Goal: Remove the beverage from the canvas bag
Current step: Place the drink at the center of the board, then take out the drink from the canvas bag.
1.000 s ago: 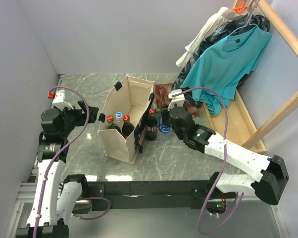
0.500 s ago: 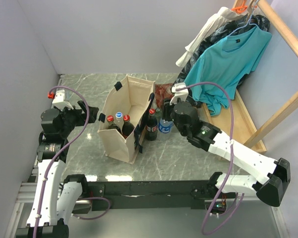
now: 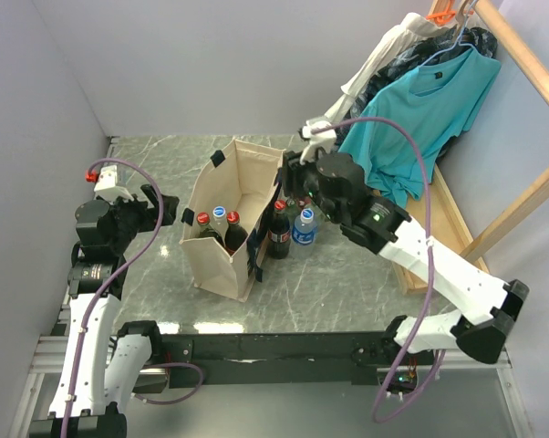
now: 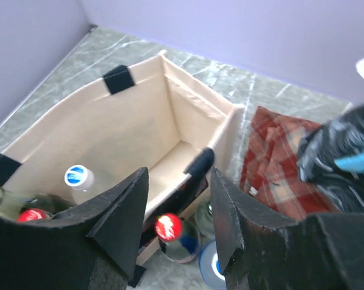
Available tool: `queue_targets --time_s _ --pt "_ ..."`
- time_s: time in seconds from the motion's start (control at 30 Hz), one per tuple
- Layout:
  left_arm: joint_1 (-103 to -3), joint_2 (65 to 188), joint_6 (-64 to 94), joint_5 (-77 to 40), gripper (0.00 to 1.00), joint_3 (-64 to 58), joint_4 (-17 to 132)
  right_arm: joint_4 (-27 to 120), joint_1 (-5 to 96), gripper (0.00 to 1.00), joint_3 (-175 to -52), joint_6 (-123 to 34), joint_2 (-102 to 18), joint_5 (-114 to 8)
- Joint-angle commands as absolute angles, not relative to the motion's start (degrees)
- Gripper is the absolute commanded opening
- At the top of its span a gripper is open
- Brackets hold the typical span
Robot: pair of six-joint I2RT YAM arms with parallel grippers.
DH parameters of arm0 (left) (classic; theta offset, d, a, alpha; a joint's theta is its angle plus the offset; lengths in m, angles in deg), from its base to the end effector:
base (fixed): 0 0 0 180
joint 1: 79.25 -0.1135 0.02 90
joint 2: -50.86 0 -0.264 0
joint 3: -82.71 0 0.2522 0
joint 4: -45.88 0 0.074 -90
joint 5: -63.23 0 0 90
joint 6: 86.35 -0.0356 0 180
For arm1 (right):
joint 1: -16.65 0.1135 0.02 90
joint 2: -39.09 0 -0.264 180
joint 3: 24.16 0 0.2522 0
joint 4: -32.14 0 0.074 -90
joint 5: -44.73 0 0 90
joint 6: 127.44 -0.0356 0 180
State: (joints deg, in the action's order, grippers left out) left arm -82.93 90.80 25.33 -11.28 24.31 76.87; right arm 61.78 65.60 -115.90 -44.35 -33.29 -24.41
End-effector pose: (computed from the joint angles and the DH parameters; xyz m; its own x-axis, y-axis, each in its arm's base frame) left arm 0.1628 0.0009 0.3393 -0.2745 -0.3744 -0.8857 0.1043 0.9041 -0.4145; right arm 0.1958 0.2055 0.4296 -0.1734 -0.0280 -0.9844 -0.4571 0.8877 0.0553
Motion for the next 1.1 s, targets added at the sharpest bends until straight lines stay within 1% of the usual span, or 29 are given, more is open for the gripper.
queue_targets --time_s 0.0,0.13,0.3,0.53,0.77,1.07 --pt "-83.2 90.0 24.7 -13.1 0.96 24.0 76.1 66.7 65.4 0.53 -125.1 -41.5 -38.6 -29.9" --pt "-83.2 89.7 24.7 -13.8 0.96 24.1 76.3 72.9 65.3 0.53 -133.0 -41.4 -45.7 -32.3" --pt "-83.2 90.1 24.5 -14.1 0.96 24.0 76.4 76.4 65.4 0.53 -140.1 -42.1 -50.1 -37.6" --pt "-83.2 90.4 24.4 -14.1 0.96 23.9 76.5 75.8 65.5 0.55 -140.4 -43.0 -50.8 -44.4" --pt "-83.3 90.3 24.4 -14.1 0.96 24.0 76.5 80.6 65.7 0.54 -146.5 -42.4 -56.1 -47.8" --pt "-83.2 90.4 24.4 -13.9 0.96 23.9 76.3 80.3 68.4 0.56 -144.2 -41.7 -53.2 -50.4"
